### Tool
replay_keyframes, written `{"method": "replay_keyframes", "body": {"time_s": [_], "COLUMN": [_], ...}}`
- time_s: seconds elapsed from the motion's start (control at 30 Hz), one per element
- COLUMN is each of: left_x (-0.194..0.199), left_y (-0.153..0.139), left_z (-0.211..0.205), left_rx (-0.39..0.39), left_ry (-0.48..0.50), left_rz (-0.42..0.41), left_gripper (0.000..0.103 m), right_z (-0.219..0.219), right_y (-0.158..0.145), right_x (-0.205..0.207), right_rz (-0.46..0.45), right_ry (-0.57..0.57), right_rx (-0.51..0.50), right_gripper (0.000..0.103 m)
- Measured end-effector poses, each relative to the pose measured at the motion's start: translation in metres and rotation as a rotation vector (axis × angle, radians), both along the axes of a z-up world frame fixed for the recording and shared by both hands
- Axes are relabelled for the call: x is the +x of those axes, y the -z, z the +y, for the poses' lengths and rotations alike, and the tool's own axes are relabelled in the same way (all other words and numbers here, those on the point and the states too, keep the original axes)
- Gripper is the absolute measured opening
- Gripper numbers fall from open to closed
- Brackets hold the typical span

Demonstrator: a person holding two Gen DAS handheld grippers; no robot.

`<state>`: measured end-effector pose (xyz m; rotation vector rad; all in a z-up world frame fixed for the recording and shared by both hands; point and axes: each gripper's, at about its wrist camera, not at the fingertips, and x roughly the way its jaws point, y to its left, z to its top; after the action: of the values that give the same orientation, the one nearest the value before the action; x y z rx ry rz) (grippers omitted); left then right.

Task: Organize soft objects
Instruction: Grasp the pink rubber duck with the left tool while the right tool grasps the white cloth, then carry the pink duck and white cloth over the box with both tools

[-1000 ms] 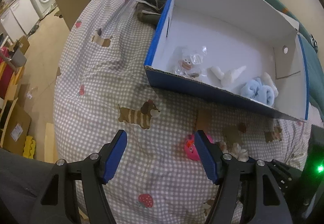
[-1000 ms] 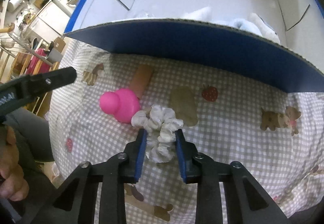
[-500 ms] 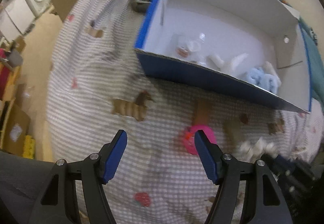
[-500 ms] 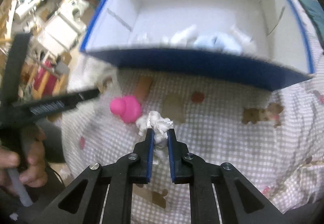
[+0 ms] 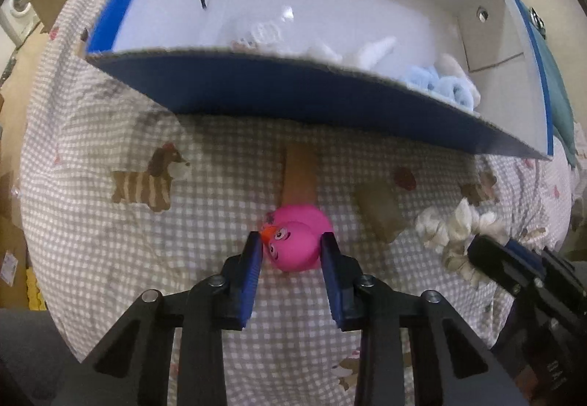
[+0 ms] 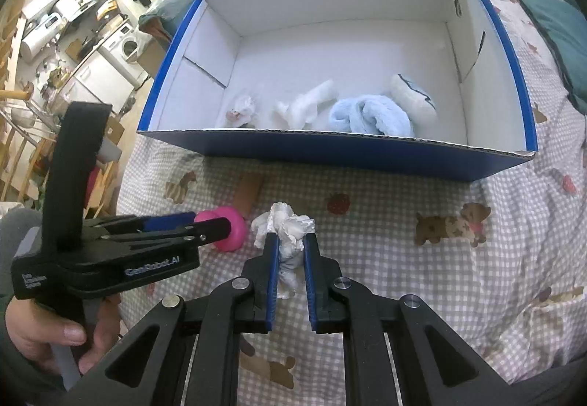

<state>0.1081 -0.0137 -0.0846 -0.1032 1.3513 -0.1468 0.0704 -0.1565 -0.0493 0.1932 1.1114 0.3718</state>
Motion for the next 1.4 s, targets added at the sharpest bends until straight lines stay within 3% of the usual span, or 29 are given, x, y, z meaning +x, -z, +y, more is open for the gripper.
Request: {"method": "replay_keyframes", "body": {"time_s": [0.8,1.17,1.4], "left_x": [-0.037,-0.043,-0.019], "left_y": [-0.04,-0.079,-0.117], "left_z": [0.038,0.035,0.019], "left_rx": [0.102,0.024,0.129], "left_ry": [-0.066,-0.113,-0.048], "left_rz": [-0.096,-0.147,-0.287], "left_gripper": [0.028,0.028,0.028], "right_z": [0.009,-0.001,-0.015], "right_y": [-0.004,-0.036,-0.069], "right_x": [-0.007,-0.009,0.004], "right_rz": [-0.024,-0.087,-0.172], "right_ry": [-0.022,0.009,0.027], "right_rx": [-0.032,0.03,0.072], "right_gripper": [0.014,0.015,0.015]}}
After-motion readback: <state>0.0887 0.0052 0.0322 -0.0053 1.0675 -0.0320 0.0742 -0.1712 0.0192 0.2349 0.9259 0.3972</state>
